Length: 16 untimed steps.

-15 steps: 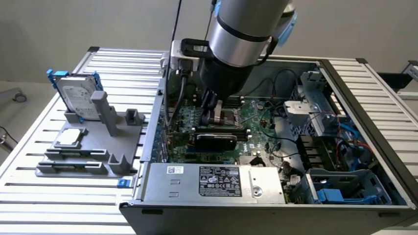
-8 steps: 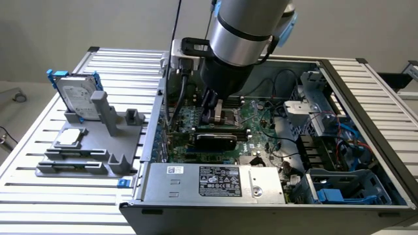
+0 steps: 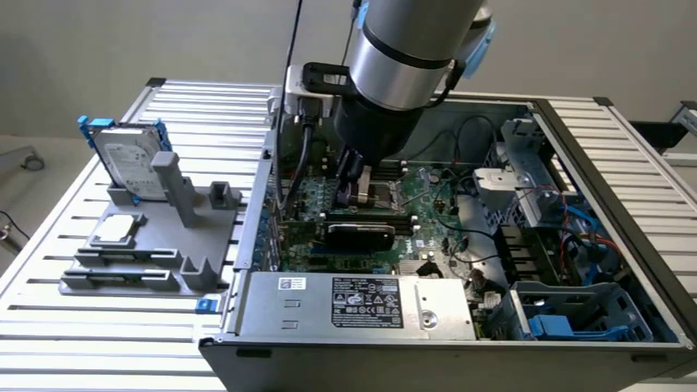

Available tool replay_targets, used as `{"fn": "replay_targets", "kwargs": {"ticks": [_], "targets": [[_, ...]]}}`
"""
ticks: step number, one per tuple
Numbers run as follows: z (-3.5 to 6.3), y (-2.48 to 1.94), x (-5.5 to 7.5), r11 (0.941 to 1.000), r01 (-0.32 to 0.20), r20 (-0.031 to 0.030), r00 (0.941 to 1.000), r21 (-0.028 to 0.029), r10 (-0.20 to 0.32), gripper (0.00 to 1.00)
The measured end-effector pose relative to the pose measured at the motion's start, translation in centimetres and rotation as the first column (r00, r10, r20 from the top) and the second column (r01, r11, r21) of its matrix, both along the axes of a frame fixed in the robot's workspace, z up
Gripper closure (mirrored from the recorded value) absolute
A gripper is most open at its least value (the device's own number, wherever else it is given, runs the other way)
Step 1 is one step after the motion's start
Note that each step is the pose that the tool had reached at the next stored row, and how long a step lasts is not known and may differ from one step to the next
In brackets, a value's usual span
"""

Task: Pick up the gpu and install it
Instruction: 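Insert the gpu into the slot, then press down on the gpu until it lock into place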

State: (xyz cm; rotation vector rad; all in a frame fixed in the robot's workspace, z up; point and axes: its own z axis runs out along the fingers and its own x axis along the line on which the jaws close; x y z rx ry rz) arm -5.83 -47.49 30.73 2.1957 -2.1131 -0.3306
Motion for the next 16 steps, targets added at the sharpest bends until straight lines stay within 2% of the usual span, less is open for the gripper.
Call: {"fn": "replay_targets", "kwargs": {"ticks": [14, 15, 16], "targets": [[-0.01, 0.00, -0.01, 1.0000, 0.000, 0.0000, 1.0000, -0.0003, 0.000, 0.89], [-0.05, 0.02, -0.12, 1.0000, 0.000, 0.0014, 1.0000, -0.0011, 0.000, 0.89], [-0.13, 0.06, -0.31, 1.0000, 0.000, 0.0060, 1.0000, -0.0020, 0.000, 0.89]]}}
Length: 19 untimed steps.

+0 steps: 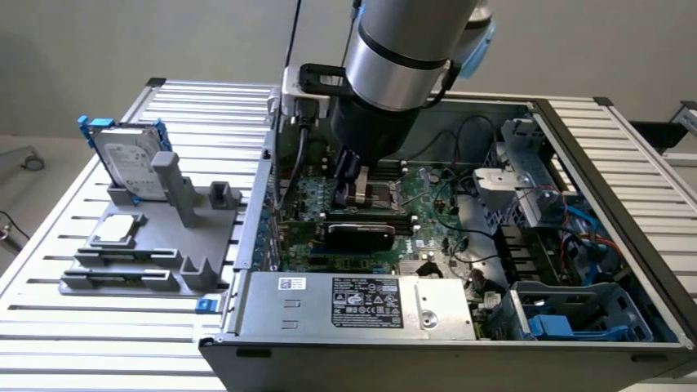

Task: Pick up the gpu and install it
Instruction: 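Press down on the gpu until it lock into place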

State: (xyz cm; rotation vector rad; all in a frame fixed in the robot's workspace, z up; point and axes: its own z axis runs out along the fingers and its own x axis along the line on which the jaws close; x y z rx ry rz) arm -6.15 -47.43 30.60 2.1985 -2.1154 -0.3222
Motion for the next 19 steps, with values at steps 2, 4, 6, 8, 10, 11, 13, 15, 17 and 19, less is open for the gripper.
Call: {"fn": "replay_targets", "kwargs": {"ticks": [2, 4, 6, 8, 10, 11, 13, 15, 17, 19], "targets": [[-0.21, 0.12, -0.4, 1.0000, 0.000, 0.0103, 0.9999, -0.0029, 0.000, 0.89], [-0.35, 0.24, -0.6, 0.9999, 0.000, 0.0207, 0.9998, -0.0102, 0.000, 0.89], [-0.47, 0.40, -0.9, 0.9998, 0.000, 0.0316, 0.9995, -0.0197, 0.000, 0.89], [-0.61, 0.67, -1.1, 0.9996, 0.000, 0.0414, 0.9991, -0.0287, 0.001, 0.89], [-0.78, 0.98, -1.5, 0.9992, 0.000, 0.0493, 0.9988, -0.0389, 0.001, 0.89], [-0.86, 1.12, -1.6, 0.9990, 0.000, 0.0524, 0.9986, -0.0443, 0.002, 0.89], [-1.01, 1.44, -1.9, 0.9985, 0.000, 0.0595, 0.9982, -0.0554, 0.003, 0.89], [-1.17, 1.79, -2.0, 0.9979, -0.001, 0.0687, 0.9976, -0.0642, 0.005, 0.89], [-1.37, 2.04, -2.1, 0.9976, -0.001, 0.0810, 0.9967, -0.0685, 0.007, 0.89], [-1.61, 2.10, -2.1, 0.9975, -0.001, 0.0915, 0.9958, -0.0702, 0.007, 0.89]]}}
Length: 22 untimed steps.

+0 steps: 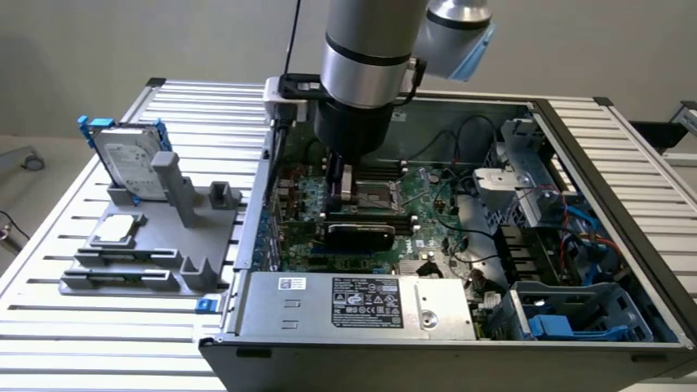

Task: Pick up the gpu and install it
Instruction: 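Press down on the gpu until it lock into place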

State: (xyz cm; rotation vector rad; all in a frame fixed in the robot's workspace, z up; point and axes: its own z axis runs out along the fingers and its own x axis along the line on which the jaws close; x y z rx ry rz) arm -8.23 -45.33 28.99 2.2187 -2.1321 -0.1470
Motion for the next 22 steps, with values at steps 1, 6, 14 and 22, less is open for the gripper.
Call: {"fn": "replay_targets", "kwargs": {"ticks": [1, 6, 14, 22], "targets": [[-0.12, 0.01, 0.0, 1.0000, 0.000, 0.0044, 1.0000, -0.0007, 0.000, 0.89], [-0.96, 0.02, 0.0, 1.0000, 0.000, 0.0186, 0.9998, -0.0018, 0.000, 0.89], [-1.70, 0.02, 0.0, 1.0000, 0.000, 0.0287, 0.9996, -0.0042, 0.000, 0.89], [-1.95, 0.02, -0.1, 1.0000, 0.000, 0.0318, 0.9995, -0.0046, 0.000, 0.89]]}}
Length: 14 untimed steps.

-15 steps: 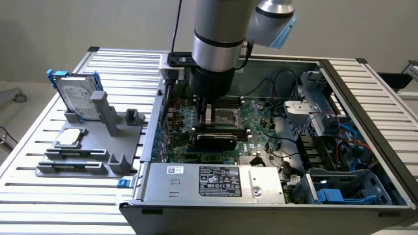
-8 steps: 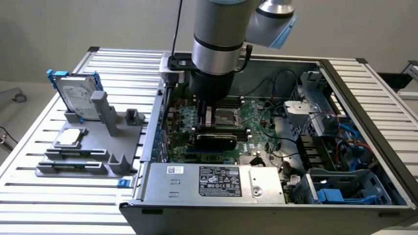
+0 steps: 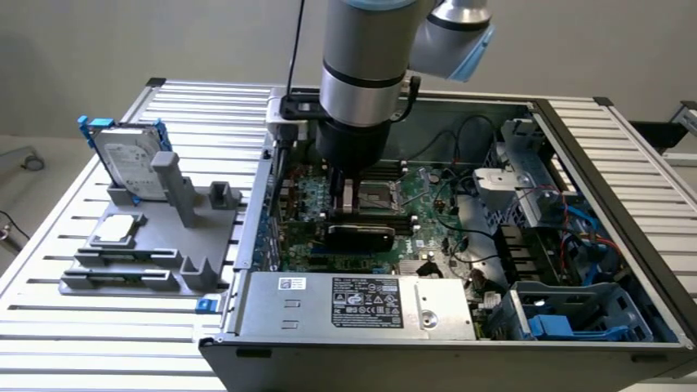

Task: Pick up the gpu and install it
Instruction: 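Press down on the gpu until it lock into place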

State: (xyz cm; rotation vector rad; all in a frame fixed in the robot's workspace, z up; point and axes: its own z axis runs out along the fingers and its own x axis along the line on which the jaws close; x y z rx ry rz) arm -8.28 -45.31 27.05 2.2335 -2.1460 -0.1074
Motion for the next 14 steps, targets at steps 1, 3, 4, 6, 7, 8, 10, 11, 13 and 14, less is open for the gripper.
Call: {"fn": "replay_targets", "kwargs": {"ticks": [1, 3, 4, 6, 7, 8, 10, 11, 13, 14], "targets": [[-0.01, 0.00, 0.00, 1.0000, 0.000, 0.0000, 1.0000, -0.0002, 0.000, 0.89], [-0.06, 0.00, 0.00, 1.0000, 0.000, 0.0002, 1.0000, 0.0001, 0.000, 0.89], [-0.07, 0.00, 0.00, 1.0000, 0.000, 0.0002, 1.0000, 0.0001, 0.000, 0.89], [-0.10, 0.00, 0.00, 1.0000, 0.000, 0.0002, 1.0000, 0.0000, 0.000, 0.89], [-0.12, 0.00, 0.00, 1.0000, 0.000, 0.0002, 1.0000, 0.0000, 0.000, 0.89], [-0.14, 0.00, 0.00, 1.0000, 0.000, 0.0003, 1.0000, 0.0001, 0.000, 0.89], [-0.17, 0.00, 0.00, 1.0000, 0.000, 0.0002, 1.0000, 0.0001, 0.000, 0.89], [-0.19, 0.00, 0.00, 1.0000, 0.000, 0.0002, 1.0000, 0.0001, 0.000, 0.89], [-0.25, 0.00, 0.00, 1.0000, 0.000, 0.0003, 1.0000, 0.0001, 0.000, 0.89], [-0.29, 0.00, 0.00, 1.0000, 0.000, 0.0003, 1.0000, 0.0000, 0.000, 0.89]]}}
